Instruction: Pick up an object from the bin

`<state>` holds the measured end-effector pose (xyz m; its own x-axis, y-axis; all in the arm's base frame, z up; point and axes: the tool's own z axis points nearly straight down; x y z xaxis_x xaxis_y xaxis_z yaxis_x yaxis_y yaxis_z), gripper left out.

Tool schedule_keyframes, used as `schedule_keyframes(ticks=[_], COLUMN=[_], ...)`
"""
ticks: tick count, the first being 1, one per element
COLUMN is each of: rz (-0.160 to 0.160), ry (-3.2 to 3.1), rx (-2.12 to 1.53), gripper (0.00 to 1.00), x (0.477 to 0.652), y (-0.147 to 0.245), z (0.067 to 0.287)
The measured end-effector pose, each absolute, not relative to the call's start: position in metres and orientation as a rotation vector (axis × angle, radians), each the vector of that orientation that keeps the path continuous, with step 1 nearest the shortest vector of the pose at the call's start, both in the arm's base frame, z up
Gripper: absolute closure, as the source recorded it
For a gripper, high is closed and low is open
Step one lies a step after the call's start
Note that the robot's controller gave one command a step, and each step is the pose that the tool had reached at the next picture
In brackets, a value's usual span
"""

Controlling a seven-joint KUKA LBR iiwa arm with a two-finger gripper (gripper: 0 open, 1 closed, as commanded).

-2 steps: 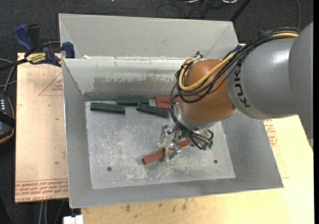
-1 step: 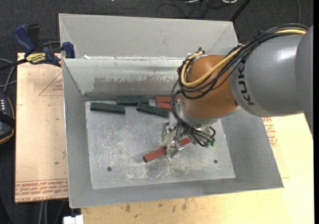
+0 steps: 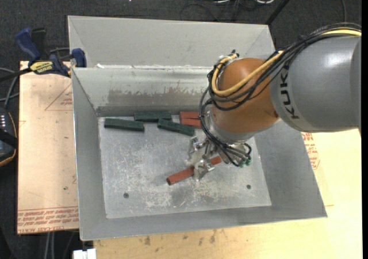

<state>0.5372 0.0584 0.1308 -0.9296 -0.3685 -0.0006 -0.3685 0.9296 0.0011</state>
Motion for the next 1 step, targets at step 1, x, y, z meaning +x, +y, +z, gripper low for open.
schedule_keyframes(ticks=[1], rz=[0.001], ry=[3.081], rx=[-0.588], gripper=[1.00], x=[0.5383], y=[0.0585], z=[0.1430])
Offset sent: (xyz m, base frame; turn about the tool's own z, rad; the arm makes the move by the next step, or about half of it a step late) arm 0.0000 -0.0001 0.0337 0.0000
